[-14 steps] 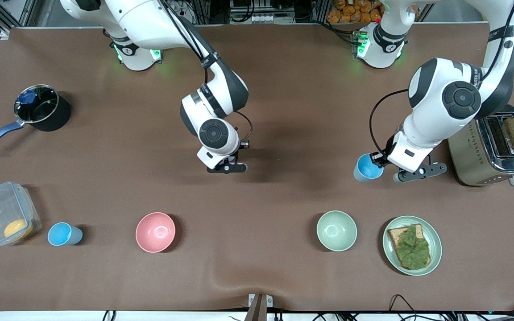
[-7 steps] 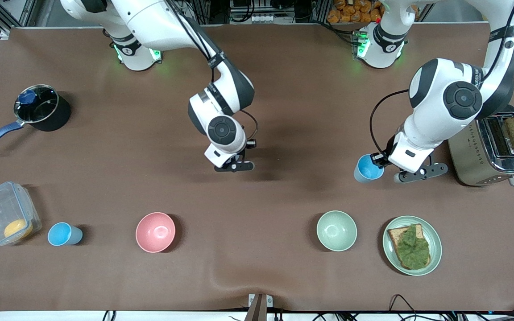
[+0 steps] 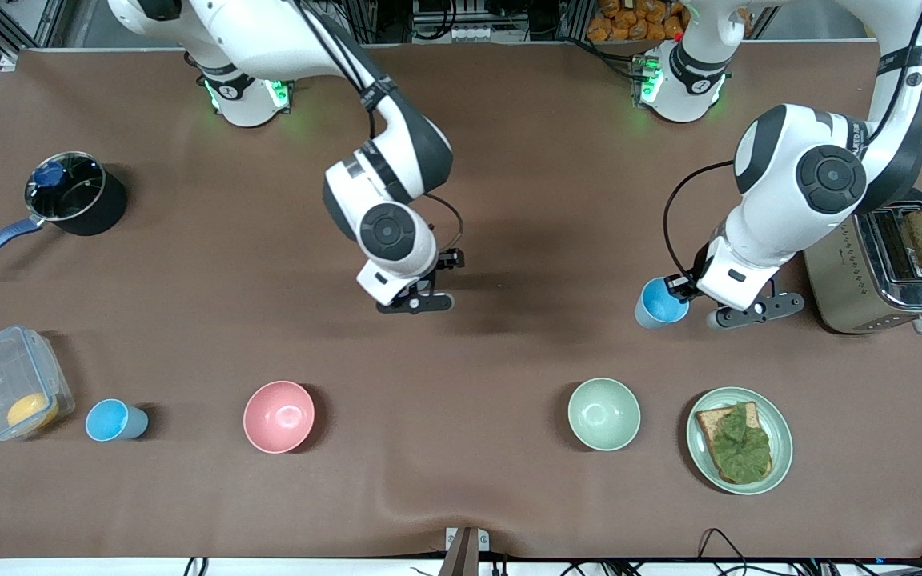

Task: Stack blue cups with both arms
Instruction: 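Carry both blue cups toward the table center and set the right cup down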

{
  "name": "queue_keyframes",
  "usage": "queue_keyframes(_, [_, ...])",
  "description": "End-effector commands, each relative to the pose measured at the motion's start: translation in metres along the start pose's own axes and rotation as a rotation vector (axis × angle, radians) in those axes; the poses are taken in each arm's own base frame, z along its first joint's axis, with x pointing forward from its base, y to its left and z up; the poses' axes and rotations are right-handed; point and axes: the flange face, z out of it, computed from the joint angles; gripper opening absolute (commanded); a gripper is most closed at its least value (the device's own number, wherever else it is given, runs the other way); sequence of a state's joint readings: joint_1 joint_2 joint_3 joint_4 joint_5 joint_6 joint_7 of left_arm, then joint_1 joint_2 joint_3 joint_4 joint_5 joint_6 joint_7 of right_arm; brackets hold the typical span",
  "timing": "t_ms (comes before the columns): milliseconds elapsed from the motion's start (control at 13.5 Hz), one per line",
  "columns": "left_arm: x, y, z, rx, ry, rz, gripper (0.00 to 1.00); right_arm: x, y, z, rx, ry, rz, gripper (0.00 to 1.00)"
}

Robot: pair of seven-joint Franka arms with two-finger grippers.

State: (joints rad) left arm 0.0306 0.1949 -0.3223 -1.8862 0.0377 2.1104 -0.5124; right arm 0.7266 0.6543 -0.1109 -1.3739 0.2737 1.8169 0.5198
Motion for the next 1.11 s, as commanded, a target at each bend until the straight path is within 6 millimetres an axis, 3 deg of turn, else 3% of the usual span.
queue_keyframes(0, [0.002, 0.006, -0.009, -0.016, -0.005, -0.032, 0.00, 0.004, 0.025, -0.044, 0.032, -0.037, 0.030, 1.00])
queue_keyframes(148, [-0.001, 0.017, -0.014, -0.025, 0.002, -0.042, 0.00, 0.010, 0.043, -0.063, 0.048, -0.030, 0.050, 1.00])
queue_keyframes(370, [-0.013, 0.042, -0.018, -0.039, 0.004, -0.072, 0.00, 0.008, 0.074, -0.108, 0.070, -0.004, 0.080, 1.00])
queue_keyframes(739, [-0.041, 0.104, -0.009, -0.043, -0.012, -0.142, 0.00, 0.006, 0.169, -0.180, 0.131, 0.022, 0.191, 1.00])
queue_keyframes(1035, [-0.061, 0.160, 0.005, -0.066, -0.032, -0.218, 0.00, -0.015, 0.272, -0.220, 0.108, 0.095, 0.158, 1.00])
